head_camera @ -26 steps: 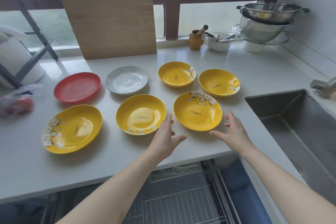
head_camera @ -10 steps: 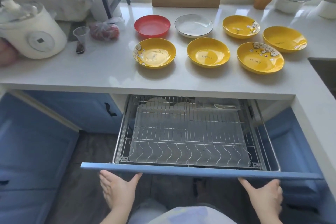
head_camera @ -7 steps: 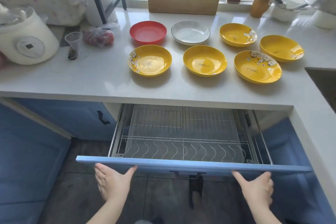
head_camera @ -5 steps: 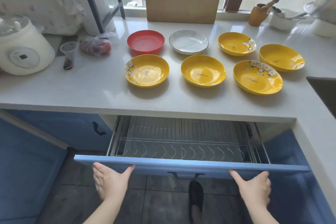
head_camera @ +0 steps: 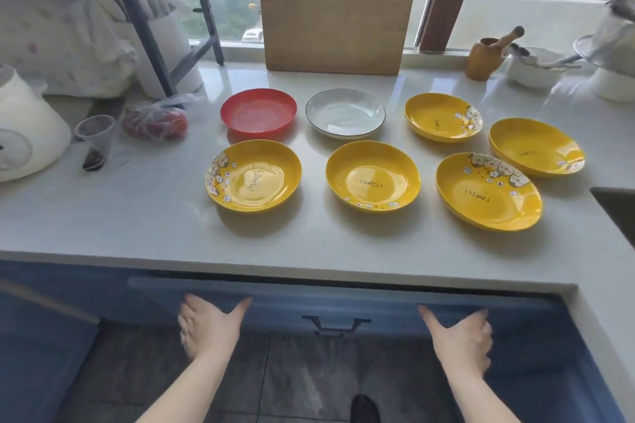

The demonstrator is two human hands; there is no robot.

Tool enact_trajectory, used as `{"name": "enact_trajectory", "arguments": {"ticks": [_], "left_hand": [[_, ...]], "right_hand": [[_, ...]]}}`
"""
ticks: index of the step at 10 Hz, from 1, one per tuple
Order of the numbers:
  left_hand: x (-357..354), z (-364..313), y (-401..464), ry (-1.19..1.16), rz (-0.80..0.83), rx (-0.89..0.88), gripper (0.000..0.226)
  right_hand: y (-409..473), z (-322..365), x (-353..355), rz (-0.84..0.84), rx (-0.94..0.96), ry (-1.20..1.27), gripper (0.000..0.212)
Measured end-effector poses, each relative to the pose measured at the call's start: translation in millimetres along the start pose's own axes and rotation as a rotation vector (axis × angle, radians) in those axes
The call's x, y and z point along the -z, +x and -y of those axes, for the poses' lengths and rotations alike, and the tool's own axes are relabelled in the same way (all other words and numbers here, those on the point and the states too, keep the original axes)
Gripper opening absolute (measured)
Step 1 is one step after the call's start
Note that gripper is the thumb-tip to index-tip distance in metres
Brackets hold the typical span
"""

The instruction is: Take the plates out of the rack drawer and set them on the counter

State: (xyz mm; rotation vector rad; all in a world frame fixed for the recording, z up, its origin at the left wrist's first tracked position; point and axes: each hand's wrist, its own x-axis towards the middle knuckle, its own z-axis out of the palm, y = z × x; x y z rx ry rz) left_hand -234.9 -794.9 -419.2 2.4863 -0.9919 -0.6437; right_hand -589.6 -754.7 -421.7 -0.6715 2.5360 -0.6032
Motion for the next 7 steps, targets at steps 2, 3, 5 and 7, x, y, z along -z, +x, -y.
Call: {"name": "enact_trajectory", "arguments": {"ticks": [2,3,5,7], "left_hand": [[-11.1,-30.2,11.6,0.051,0.12,0.009,0.096],[-12.2,-35.0,15.3,0.035,0.136,-0.01,0.092],[-6.2,-34.0,19.1,-0.032,0.227,-0.018,0.098],[19.5,-20.2,9.3,0.025,0.261,-0.136,0.096]], "right_hand": [[26.3,17.8,-5.7,0.003,0.022,0.028,0.113],[34.2,20.5,-6.4,0.02,0.029,-0.002,0.109],[37.0,26.2,0.5,0.074,-0.015,-0.015,0.106],[5.9,16.4,27.2,0.045,0.025,0.059,0.107]]}}
